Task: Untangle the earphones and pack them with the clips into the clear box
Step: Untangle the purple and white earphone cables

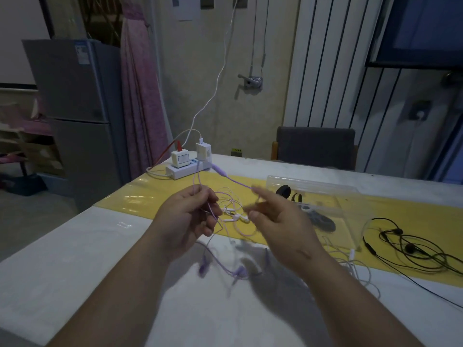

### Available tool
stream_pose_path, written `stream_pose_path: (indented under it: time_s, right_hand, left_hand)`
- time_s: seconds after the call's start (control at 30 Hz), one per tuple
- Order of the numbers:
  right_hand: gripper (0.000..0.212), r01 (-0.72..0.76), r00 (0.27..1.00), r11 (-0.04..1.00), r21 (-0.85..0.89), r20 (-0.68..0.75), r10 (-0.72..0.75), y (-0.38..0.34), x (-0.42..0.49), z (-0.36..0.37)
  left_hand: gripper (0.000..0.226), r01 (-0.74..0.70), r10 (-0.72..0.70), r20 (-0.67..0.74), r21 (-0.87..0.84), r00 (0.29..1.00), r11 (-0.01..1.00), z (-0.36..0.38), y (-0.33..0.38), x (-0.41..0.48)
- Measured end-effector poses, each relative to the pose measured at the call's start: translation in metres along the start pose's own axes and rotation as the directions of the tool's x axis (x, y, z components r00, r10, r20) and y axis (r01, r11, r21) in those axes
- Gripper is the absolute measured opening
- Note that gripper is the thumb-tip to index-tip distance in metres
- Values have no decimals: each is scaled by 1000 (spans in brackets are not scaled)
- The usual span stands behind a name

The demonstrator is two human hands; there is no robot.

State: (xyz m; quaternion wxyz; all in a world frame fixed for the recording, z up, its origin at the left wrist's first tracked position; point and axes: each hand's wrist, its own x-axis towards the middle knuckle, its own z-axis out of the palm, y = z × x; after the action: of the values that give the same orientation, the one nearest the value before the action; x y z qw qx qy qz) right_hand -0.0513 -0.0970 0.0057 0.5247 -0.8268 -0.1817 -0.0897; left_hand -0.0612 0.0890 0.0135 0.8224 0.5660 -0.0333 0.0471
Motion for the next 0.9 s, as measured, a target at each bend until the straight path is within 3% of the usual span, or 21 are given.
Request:
stream_pose_path:
  time_s: [0.07,0.23,0.47,0.63,0.8,0.9]
  right_hand:
    - [53,-12,996,999,36,85,8,-1,0,4]
    - [20,-22,999,1000,7,38,22,-2,-3,4]
    - [30,-58,997,970,237,67,43,-13,-8,16]
    - [49,-63,985,982,178,170,32,-13,-11,20]
    - [36,-30,992,1000,5,124,30,-8,-9,23]
    - [29,-56,996,984,167,77,44,-11,-9,21]
  left_hand:
    - [23,-7,7,19,-2,1000,1000,0,0,0]
    - [19,-19,16,77,41,997,999,0,-3,-2]
    - [16,28,-33,137,40,990,999,3,-4,0]
    - [19,-50,44,120,50,992,997,1,-4,2]
    - [26,-68,62,97,61,993,996,0,-6,3]
    - [23,-77,74,47,73,996,994,0,-6,6]
